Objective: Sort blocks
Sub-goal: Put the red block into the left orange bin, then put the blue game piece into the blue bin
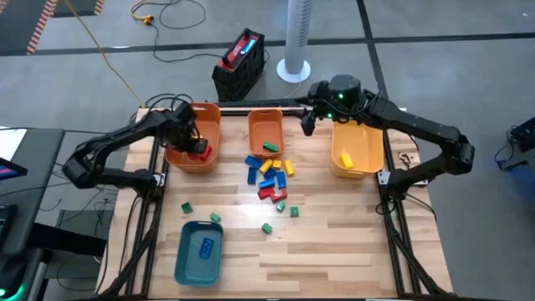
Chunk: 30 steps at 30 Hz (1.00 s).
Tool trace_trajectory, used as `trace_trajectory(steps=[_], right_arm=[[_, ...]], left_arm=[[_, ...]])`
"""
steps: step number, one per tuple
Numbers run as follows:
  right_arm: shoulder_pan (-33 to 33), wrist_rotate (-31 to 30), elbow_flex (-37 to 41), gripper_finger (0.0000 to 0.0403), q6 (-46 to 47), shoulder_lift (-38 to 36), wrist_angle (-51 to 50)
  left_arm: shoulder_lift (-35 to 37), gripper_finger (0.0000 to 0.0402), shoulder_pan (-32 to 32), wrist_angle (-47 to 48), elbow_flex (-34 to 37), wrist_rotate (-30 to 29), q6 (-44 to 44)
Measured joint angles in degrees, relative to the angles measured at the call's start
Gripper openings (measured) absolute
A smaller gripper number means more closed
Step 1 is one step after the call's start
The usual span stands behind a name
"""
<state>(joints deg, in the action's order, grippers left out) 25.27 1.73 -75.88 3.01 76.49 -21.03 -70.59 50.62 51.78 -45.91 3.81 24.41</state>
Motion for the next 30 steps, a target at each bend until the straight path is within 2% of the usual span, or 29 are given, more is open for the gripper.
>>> trace_trajectory(steps=[6,9,13,18,21,25,30], right_arm=[[-0.2,0.0,0.0,0.0233,0.0,0.0,-1.6],[-0.1,0.0,0.0,0.0233,0.0,0.0,-2.0],[0.0,0.0,0.0,0.0233,-0.3,0.0,-2.1],[1.2,0.0,0.0,0.0233,-0.4,0.4,-2.1],[2.3,0.2,0.0,0.0233,-0.5,1.0,-2.3],[3.2,1.4,0.0,0.0233,-0.5,1.1,-2.3],[3.3,1.4,0.0,0.0233,-0.4,1.1,-2.3]], left_arm=[[0.0,0.0260,-0.4,-0.7,-0.2,0.2,-0.2],[0.7,0.0288,-0.4,-0.6,-2.2,-0.9,-1.1],[0.8,0.0284,-2.6,-0.5,-8.4,-1.6,-5.6],[-2.2,0.0257,-11.1,0.1,-17.8,-0.6,-6.1],[-6.7,0.0244,-17.4,1.1,-23.6,2.1,-4.3],[-14.7,0.0236,-26.8,2.1,-30.6,2.3,-1.9],[-24.0,0.0235,-33.6,3.0,-37.4,1.4,7.1]])
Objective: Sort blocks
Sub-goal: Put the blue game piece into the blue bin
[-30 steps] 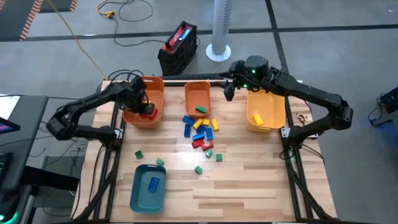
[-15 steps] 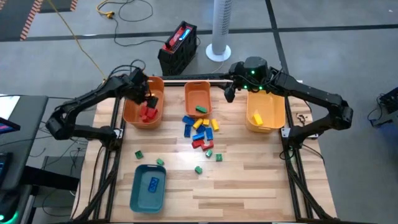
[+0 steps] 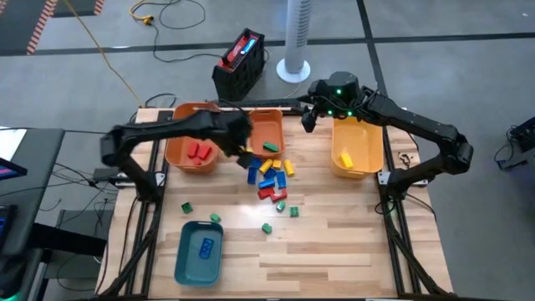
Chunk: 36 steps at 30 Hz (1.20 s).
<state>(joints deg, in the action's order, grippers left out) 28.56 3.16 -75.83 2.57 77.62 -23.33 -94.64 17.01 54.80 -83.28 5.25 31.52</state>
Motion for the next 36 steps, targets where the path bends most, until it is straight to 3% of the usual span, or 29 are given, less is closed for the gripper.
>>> trace_trajectory(steps=[9,27,32,36], right_arm=[[0.0,0.1,0.0,0.0233,0.0,0.0,0.0],[0.0,0.2,0.0,0.0233,0.0,0.0,0.0],[0.0,0.2,0.0,0.0233,0.0,0.0,0.0],[0.0,0.2,0.0,0.0233,0.0,0.0,0.0]], left_arm=[[-10.9,0.0235,-2.8,-0.5,-1.5,-1.0,7.8],[-18.9,0.0263,-4.9,-5.8,-1.6,-7.6,16.9],[-18.9,0.0263,-6.6,-5.5,-1.6,-12.2,17.6],[-18.9,0.0263,-6.7,-5.2,-0.3,-12.8,18.0]])
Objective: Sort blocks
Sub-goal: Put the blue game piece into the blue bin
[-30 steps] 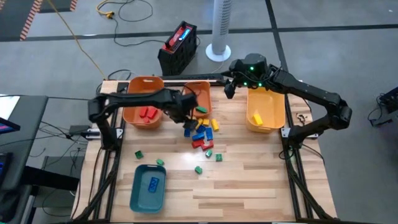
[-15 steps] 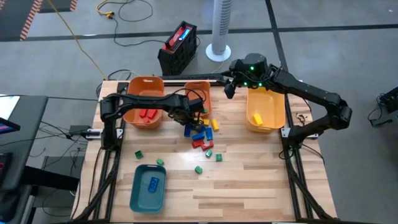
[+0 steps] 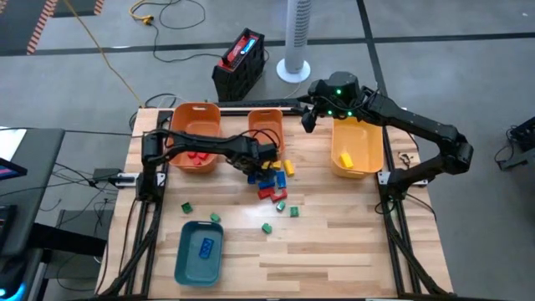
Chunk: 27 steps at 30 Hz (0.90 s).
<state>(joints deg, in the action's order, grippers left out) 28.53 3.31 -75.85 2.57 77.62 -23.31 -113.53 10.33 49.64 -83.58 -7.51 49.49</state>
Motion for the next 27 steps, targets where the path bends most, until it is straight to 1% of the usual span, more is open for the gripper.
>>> trace_trajectory(steps=[5,7,10,13,15,18,22,27], right_arm=[[0.0,0.1,0.0,0.0233,0.0,0.0,0.0],[0.0,0.1,0.0,0.0233,0.0,0.0,0.0],[0.0,0.1,0.0,0.0233,0.0,0.0,0.0],[0.0,0.1,0.0,0.0233,0.0,0.0,0.0],[0.0,0.1,0.0,0.0233,0.0,0.0,0.1],[0.0,0.1,0.0,0.0233,0.0,0.0,0.1],[0.0,0.1,0.0,0.0233,0.0,0.0,0.1],[-0.1,0.2,0.0,0.0233,0.1,0.0,0.0]], left_arm=[[-0.1,0.0263,0.0,-3.8,5.7,3.9,2.0],[0.2,0.0263,0.2,-5.6,6.6,5.6,2.0],[0.2,0.0259,0.2,-5.8,6.7,6.1,0.1],[0.1,0.0231,0.2,-5.2,6.7,5.7,-2.0],[0.1,0.0195,0.3,-4.7,6.8,5.7,-3.8],[0.1,0.0129,0.5,-3.4,6.4,6.2,-7.6],[1.3,0.0127,1.1,0.3,4.5,8.0,-12.8],[9.6,0.0127,4.3,3.2,3.3,7.6,-15.0]])
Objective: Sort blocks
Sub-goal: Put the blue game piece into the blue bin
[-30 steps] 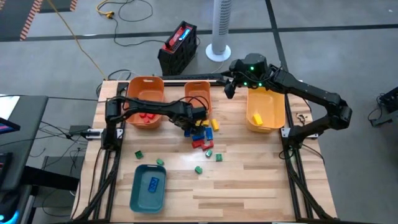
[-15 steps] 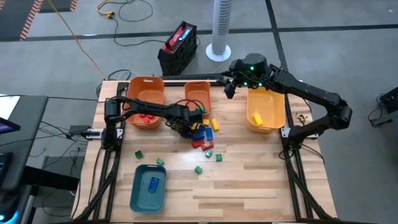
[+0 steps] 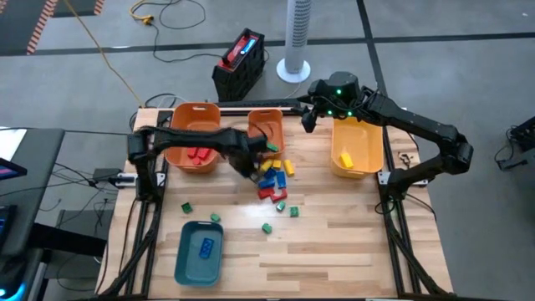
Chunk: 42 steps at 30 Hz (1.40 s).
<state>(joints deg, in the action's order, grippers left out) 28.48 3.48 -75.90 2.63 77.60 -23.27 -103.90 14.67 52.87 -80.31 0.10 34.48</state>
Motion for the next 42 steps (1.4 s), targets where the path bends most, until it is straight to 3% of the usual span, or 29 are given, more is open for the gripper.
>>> trace_trajectory(steps=[3,5,11,14,17,20,27,31,42], right_arm=[[-0.3,0.0,0.0,0.0233,0.2,0.0,0.1],[-0.3,0.0,0.0,0.0233,0.2,0.0,0.3],[-0.2,0.1,0.0,0.0233,0.0,0.0,-0.4],[0.3,0.1,0.0,0.0233,-0.1,0.0,-0.7],[0.6,0.1,0.0,0.0233,-0.1,0.0,-0.6],[0.6,0.1,0.0,0.0233,-1.0,0.0,0.1],[0.9,0.0,0.0,0.0233,-1.6,0.0,1.3],[1.0,0.0,0.0,0.0233,-1.6,0.0,1.9],[0.9,0.0,0.0,0.0233,-1.6,0.0,1.4]], left_arm=[[4.9,0.0127,2.5,0.4,0.0,0.2,-1.1],[8.3,0.0127,3.9,0.4,0.0,3.4,-2.1],[18.6,0.0127,2.2,4.3,0.0,27.0,-11.5],[24.4,0.0127,-3.7,12.9,0.0,32.6,-14.0],[28.4,0.0127,-11.8,21.4,0.0,31.9,-12.7],[31.3,0.0127,-21.0,21.4,2.9,29.3,-3.7],[35.5,0.0127,-37.7,-0.7,20.5,25.8,20.1],[36.7,0.0127,-40.9,-13.7,29.7,23.2,28.9],[36.3,0.0127,-41.2,-31.4,46.3,19.5,43.6]])
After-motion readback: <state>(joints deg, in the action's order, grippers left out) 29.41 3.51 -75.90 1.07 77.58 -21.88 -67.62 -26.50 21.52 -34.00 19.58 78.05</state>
